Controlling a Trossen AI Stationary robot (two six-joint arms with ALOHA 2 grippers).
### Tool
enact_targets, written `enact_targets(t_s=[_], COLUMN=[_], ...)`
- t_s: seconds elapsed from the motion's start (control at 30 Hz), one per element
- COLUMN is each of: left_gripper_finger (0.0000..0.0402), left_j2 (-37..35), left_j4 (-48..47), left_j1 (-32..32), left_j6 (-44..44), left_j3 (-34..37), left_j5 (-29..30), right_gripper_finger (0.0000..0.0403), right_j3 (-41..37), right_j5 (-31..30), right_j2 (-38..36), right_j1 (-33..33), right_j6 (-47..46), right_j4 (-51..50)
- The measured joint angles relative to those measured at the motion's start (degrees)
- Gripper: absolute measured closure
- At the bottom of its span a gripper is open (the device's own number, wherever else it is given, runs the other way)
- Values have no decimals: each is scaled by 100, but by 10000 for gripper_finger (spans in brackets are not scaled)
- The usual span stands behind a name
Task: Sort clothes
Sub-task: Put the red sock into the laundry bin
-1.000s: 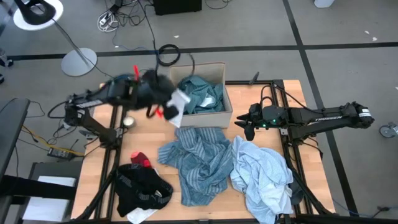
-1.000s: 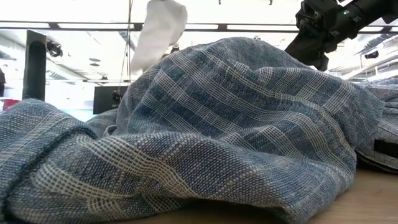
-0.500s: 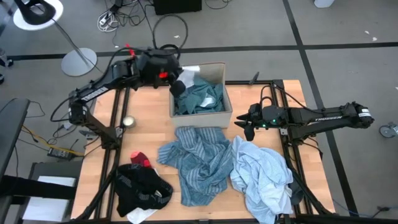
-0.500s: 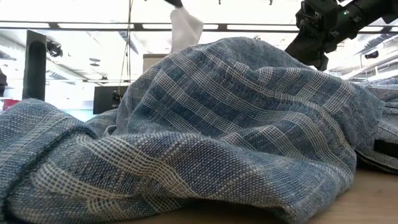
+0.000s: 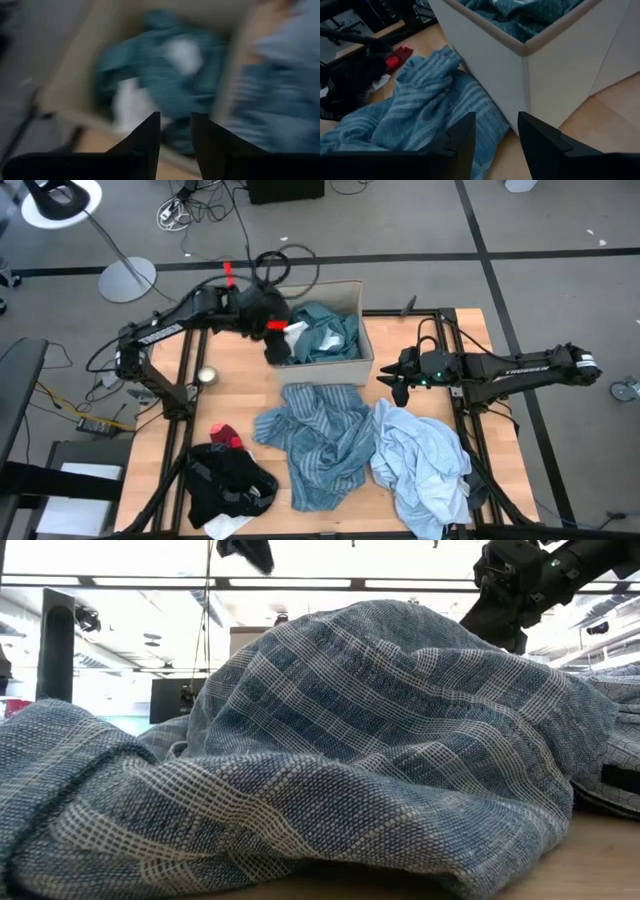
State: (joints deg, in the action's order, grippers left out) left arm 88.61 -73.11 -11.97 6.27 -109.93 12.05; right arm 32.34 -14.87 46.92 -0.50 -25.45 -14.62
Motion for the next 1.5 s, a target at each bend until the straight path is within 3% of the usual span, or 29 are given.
enact_targets(t_s=[0.1,0.23,0.4,0.63,0.83,1.27,1.5], left_gripper_finger=[289,289,289,289,289,289,289], left_j2=[-226,-624,-1326,-2367,-2834,-2867,-2865], left_j4=[14,189,626,1497,1559,2201,2232], left_j1=[531,1281,1978,2691,3147,4024,4207], left_j6=[209,650,1625,3262,4677,6440,7072], left_j3=[10,547,1938,4220,5504,6818,7331], left_j5=[-262,110,486,525,439,-571,-764], right_gripper_finger=[254,254,254,254,254,254,254], right_j3=[0,0,0,0,-4,-7,-9], right_j5=[-2,-2,0,0,0,-2,-2], right_j2=[-4,-4,-4,-4,-4,-4,-4], right_j1=[0,1,-2,-2,0,1,-2], right_j6=[0,0,-7,-42,-44,-48,-48], right_j4=[15,13,-10,-5,-3,-8,-8])
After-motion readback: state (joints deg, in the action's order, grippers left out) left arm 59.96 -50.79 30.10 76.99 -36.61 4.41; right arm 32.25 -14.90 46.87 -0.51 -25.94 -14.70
